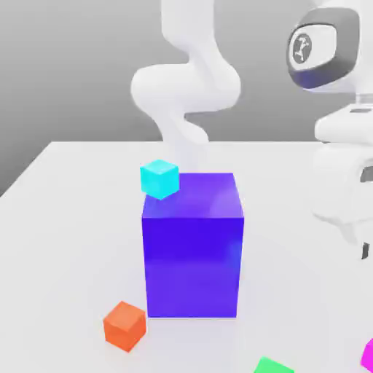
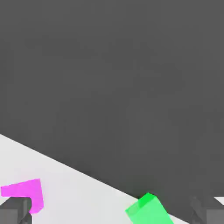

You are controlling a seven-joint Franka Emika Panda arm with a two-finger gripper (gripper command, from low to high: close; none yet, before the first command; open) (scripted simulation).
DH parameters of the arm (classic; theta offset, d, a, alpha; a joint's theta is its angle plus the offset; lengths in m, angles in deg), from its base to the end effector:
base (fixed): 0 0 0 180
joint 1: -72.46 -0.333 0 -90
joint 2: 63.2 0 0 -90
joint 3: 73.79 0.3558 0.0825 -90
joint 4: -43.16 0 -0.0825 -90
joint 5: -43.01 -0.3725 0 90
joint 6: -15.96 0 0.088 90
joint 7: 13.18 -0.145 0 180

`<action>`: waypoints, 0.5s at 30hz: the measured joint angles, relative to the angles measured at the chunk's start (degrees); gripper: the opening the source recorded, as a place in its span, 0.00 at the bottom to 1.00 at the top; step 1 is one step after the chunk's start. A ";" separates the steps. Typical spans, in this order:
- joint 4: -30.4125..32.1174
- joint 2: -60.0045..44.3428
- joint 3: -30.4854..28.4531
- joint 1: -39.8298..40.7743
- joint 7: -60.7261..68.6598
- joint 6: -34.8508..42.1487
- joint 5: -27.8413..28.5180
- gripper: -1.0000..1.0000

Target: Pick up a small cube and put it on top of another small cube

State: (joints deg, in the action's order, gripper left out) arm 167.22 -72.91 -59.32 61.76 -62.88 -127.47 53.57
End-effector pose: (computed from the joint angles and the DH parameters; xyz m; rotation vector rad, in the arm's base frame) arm 0.5260 0.2411 0.3466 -3.0511 0.4561 -0.2920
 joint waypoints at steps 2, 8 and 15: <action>-0.59 -4.18 0.42 -1.30 -0.39 -0.84 0.91 0.50; -2.40 -16.64 1.47 -5.44 -1.22 -3.80 3.16 0.50; -4.29 -24.72 -1.26 -8.18 -2.93 -9.18 5.70 0.00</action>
State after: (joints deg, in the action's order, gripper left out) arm 162.93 -97.63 -60.58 53.58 -65.81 -136.66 59.27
